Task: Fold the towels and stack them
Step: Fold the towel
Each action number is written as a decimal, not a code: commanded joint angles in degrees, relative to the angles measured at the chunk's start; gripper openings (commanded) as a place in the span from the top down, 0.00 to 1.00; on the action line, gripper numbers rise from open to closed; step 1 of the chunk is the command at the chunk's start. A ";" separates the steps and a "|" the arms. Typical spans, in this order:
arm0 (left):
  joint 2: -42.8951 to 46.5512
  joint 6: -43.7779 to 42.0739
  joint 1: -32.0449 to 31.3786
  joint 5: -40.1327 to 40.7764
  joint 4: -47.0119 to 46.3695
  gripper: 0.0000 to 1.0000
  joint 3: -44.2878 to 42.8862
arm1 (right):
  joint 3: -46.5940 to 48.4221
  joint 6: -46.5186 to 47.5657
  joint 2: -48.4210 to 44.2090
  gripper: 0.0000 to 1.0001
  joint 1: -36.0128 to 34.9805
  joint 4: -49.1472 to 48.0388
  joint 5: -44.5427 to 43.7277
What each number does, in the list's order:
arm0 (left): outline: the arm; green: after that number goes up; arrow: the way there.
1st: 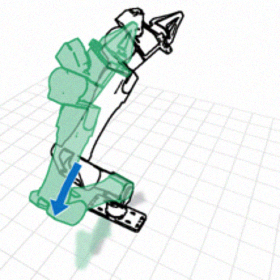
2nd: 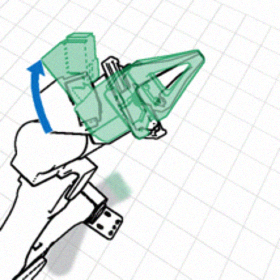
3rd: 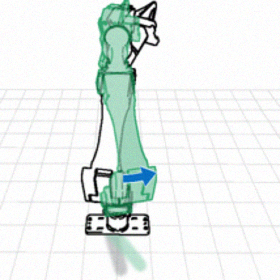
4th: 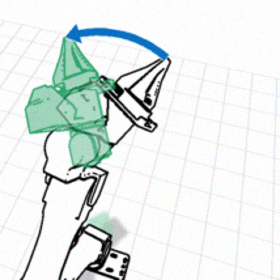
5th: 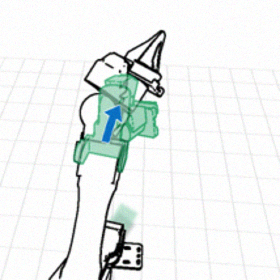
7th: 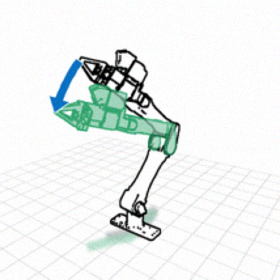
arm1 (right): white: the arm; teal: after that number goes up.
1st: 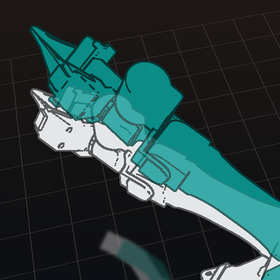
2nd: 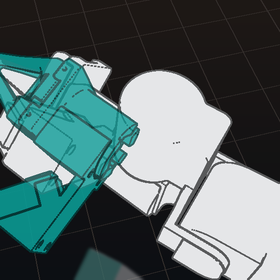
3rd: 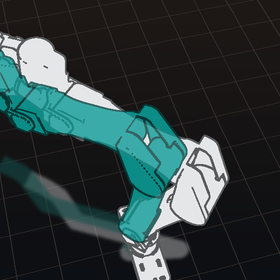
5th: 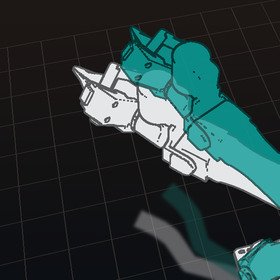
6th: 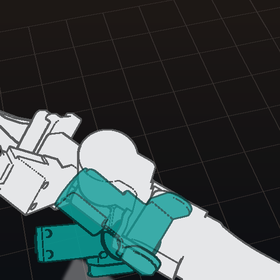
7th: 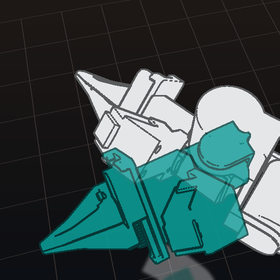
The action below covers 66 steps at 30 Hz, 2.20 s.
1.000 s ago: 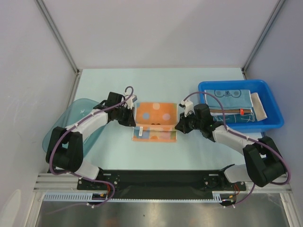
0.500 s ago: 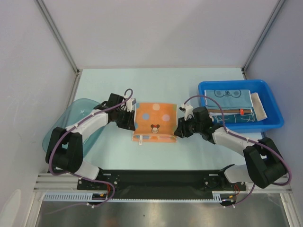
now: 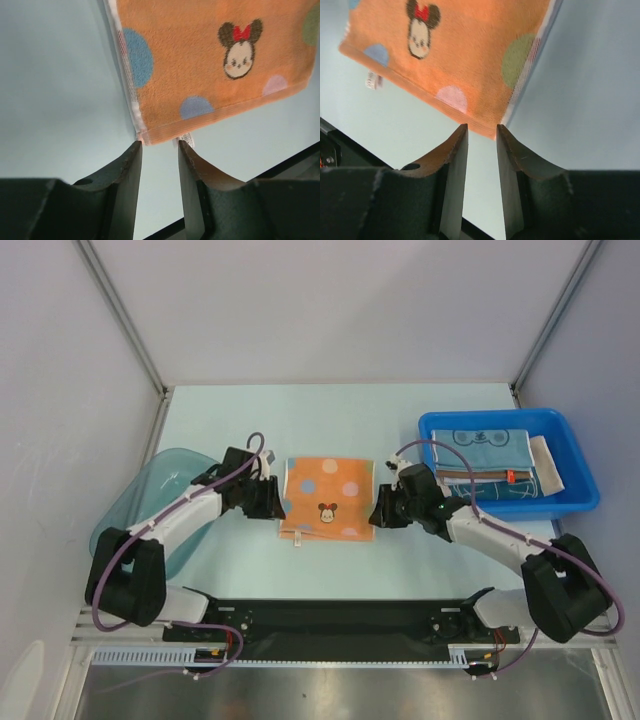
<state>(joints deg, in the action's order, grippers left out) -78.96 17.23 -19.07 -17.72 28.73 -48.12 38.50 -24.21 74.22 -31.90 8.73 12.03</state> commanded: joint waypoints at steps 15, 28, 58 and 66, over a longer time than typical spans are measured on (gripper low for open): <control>-3.31 7.20 -1.23 1.98 -9.66 0.60 7.86 | 1.84 -2.95 10.51 0.69 -3.78 -1.26 -5.09; -4.62 8.26 -1.85 2.51 -10.54 0.80 8.74 | 1.31 -1.90 10.51 0.70 -3.96 -1.26 -5.53; -1.10 9.66 -2.99 4.18 -7.90 1.00 12.61 | 0.52 -0.67 10.60 0.83 -3.96 0.76 -8.95; -1.99 9.92 -3.69 4.97 -8.34 1.00 13.40 | 0.52 -0.76 10.51 0.81 -4.05 1.02 -9.48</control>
<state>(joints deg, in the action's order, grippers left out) -80.03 26.98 -21.80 -14.83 19.73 -36.32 38.74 -26.24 84.77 -35.86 8.27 5.67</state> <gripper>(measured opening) 0.010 0.183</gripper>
